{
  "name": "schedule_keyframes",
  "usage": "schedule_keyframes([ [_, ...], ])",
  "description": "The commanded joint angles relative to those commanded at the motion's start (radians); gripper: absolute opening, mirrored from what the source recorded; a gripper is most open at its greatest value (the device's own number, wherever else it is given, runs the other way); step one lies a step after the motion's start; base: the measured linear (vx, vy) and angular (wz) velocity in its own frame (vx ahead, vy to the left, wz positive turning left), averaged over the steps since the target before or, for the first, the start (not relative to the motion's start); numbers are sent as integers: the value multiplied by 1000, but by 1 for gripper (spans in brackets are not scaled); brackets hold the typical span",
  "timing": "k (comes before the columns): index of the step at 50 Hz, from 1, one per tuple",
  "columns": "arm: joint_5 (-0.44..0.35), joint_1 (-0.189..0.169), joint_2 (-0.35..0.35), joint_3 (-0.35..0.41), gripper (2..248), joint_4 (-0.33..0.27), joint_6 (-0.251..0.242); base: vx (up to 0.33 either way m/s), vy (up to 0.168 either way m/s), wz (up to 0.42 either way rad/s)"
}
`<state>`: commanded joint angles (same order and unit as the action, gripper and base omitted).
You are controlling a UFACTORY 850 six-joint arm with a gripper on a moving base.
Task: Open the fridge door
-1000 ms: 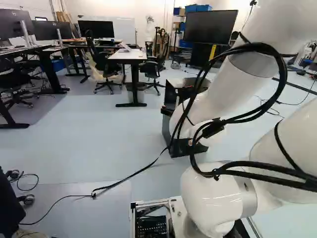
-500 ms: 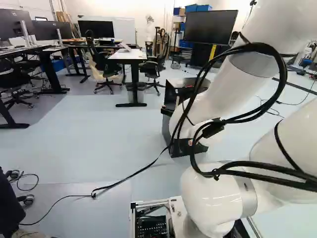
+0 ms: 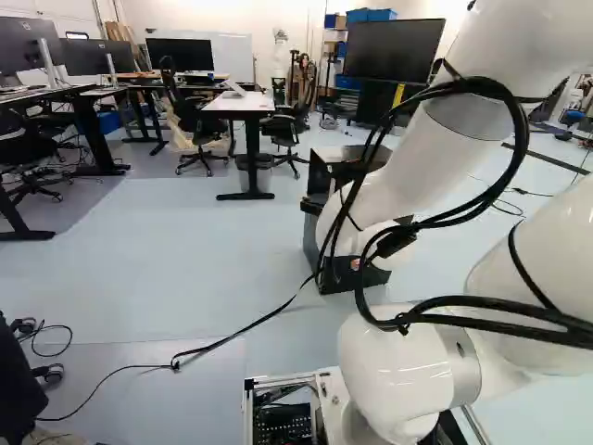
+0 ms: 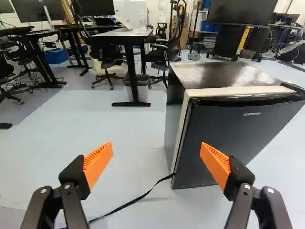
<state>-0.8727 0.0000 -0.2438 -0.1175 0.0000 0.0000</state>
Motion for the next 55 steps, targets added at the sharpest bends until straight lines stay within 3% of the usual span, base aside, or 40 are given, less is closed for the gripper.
schedule_keyframes([
  [55, 0, -37, 215, -200, 247, 0, 0, 0, 0, 0],
])
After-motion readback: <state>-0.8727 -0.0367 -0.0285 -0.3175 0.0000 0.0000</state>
